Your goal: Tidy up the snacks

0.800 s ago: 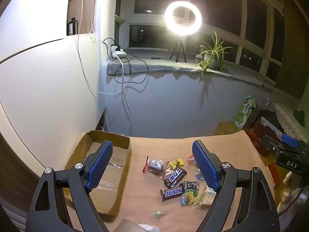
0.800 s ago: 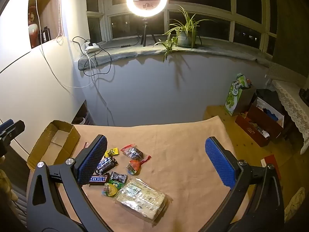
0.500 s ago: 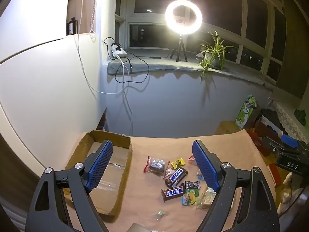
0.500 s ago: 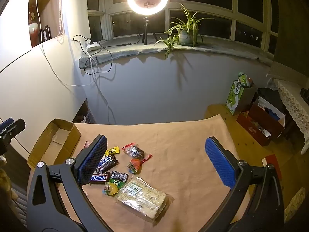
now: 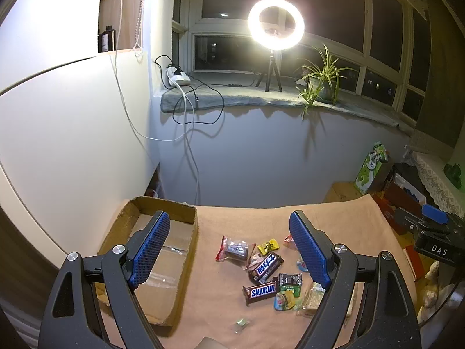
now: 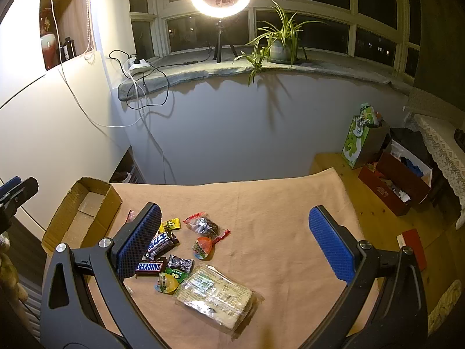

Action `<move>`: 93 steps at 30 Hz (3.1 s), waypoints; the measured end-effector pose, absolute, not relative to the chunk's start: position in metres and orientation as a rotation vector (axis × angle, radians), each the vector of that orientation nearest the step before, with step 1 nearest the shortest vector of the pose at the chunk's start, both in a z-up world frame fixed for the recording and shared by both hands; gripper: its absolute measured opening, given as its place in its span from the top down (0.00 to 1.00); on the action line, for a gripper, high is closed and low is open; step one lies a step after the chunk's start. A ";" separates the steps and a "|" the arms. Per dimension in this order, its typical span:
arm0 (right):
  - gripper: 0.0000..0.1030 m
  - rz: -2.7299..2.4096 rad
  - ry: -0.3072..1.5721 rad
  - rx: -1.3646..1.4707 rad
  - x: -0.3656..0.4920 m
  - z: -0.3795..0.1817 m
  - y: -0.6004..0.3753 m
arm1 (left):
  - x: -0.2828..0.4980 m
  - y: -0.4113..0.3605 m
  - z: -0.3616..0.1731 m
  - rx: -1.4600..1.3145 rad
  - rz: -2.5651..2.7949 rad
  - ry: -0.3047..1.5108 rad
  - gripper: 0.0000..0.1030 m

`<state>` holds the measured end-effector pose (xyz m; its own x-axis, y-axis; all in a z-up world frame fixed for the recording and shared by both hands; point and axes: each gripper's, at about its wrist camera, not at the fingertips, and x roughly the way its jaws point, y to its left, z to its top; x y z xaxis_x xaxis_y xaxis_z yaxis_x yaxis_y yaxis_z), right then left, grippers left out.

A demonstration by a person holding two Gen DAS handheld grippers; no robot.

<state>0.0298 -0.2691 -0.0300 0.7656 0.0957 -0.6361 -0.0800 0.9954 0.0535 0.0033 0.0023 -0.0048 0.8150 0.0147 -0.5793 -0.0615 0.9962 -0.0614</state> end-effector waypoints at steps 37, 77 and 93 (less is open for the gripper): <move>0.00 0.110 0.732 0.035 0.041 -0.045 -0.265 | 0.012 -0.001 -0.015 -0.080 0.045 0.634 0.17; 0.00 0.078 0.856 0.080 0.037 -0.065 -0.291 | 0.025 -0.017 -0.041 -0.075 -0.085 0.773 0.17; 0.00 0.145 1.144 0.251 0.032 -0.144 -0.321 | 0.040 -0.063 -0.116 -0.121 -0.386 1.061 0.25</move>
<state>0.0320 -0.3208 -0.1444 0.4083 0.2414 -0.8803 0.0137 0.9627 0.2703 0.0405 -0.0634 -0.1158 0.4284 -0.3658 -0.8262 0.2504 0.9266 -0.2805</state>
